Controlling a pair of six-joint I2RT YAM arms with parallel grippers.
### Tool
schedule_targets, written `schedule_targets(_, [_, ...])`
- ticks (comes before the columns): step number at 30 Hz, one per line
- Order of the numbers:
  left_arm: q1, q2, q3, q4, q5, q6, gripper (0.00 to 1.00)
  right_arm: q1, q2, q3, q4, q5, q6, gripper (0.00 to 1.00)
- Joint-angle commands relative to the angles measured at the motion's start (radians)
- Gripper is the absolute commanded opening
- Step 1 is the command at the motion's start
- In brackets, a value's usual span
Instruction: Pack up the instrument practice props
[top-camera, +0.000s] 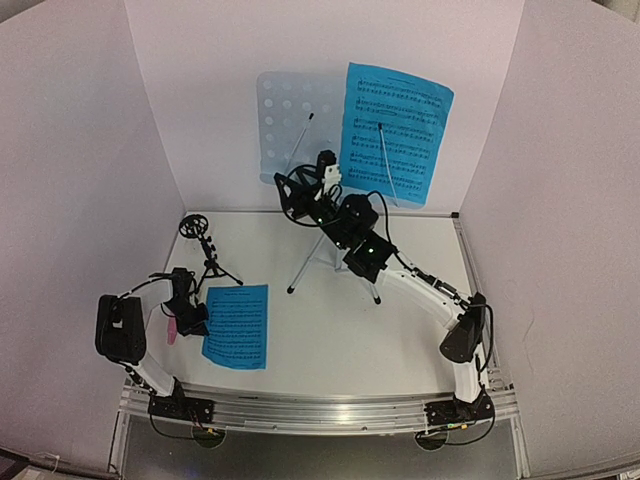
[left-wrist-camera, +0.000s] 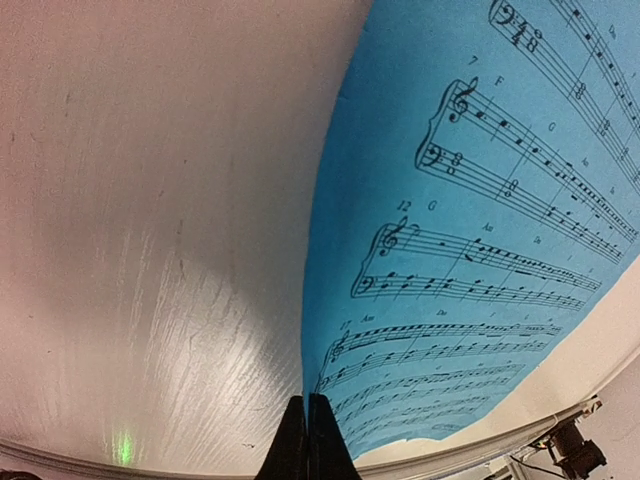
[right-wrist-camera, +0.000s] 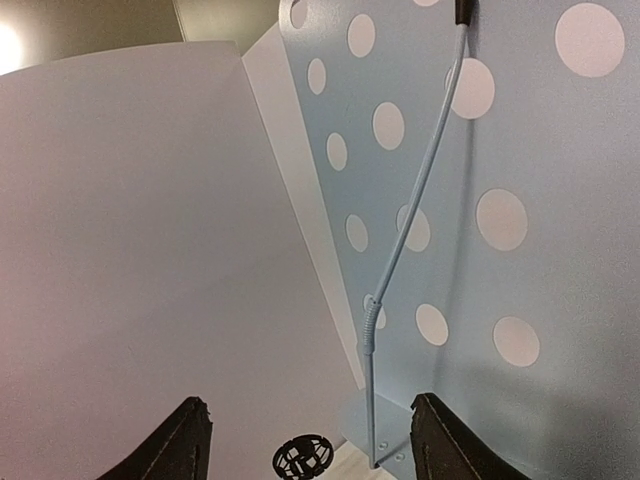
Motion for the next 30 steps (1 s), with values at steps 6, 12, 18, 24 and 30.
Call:
schedule_targets(6, [0.006,-0.033,0.041,-0.033,-0.076,-0.012,0.24,0.005,-0.073,-0.023,0.015,-0.008,-0.004,0.66])
schedule_targets(12, [0.006,-0.085,0.066,-0.046,-0.118,-0.020,0.34,0.010,-0.075,-0.015,0.002,-0.026,-0.003,0.67])
schedule_targets(18, [0.005,-0.142,0.185,-0.070,-0.140,0.039,0.39,0.036,-0.124,-0.041,-0.078,-0.041,-0.049,0.67])
schedule_targets(24, [-0.009,-0.375,0.274,0.001,-0.096,0.169,0.40,0.067,-0.228,-0.064,-0.328,-0.110,-0.095,0.67])
schedule_targets(30, [-0.103,-0.579,0.287,0.268,-0.082,0.274,0.46,0.068,-0.364,-0.101,-0.616,-0.102,-0.095,0.67])
